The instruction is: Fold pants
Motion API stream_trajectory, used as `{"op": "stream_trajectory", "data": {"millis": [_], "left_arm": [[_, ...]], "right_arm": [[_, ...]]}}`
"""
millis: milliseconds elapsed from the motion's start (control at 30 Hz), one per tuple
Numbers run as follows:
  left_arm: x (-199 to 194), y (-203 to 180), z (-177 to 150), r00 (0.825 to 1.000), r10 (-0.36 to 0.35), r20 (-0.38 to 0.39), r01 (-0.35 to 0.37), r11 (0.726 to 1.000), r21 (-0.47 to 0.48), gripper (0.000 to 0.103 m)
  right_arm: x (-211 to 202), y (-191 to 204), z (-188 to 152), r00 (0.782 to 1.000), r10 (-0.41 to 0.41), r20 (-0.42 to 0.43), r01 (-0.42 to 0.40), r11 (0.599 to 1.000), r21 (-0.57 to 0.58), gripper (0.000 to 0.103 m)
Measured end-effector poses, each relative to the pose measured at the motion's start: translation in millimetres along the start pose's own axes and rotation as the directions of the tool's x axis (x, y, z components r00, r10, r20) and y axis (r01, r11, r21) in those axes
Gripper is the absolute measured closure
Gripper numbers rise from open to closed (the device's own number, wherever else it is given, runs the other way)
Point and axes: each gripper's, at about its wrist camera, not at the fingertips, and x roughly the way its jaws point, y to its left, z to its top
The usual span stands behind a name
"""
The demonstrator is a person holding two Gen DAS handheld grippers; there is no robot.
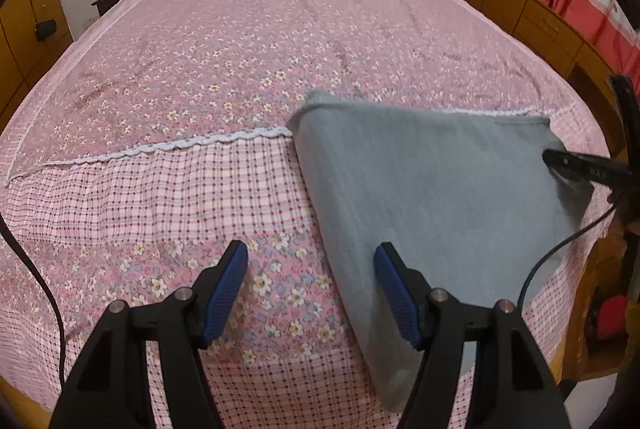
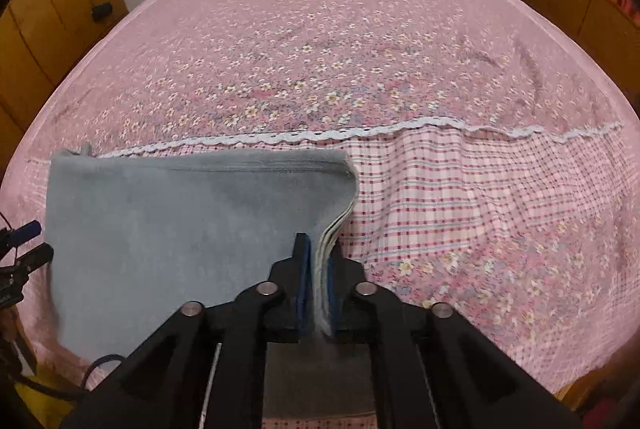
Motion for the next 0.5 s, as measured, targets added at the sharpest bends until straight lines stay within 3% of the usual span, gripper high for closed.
{"op": "stream_trajectory", "data": {"millis": [300, 500], "left_arm": [[26.1, 19.9, 40.4, 0.995, -0.102, 0.004, 0.102, 0.991, -0.090, 0.034], [52.9, 29.0, 58.1, 0.987, -0.158, 0.032, 0.161, 0.972, -0.173, 0.034]], "right_arm": [[-50.7, 0.2, 0.3, 0.987, -0.132, 0.090, 0.127, 0.990, 0.060, 0.076], [-46.4, 15.1, 0.7, 0.993, -0.068, 0.096, 0.065, 0.997, 0.041, 0.073]]}}
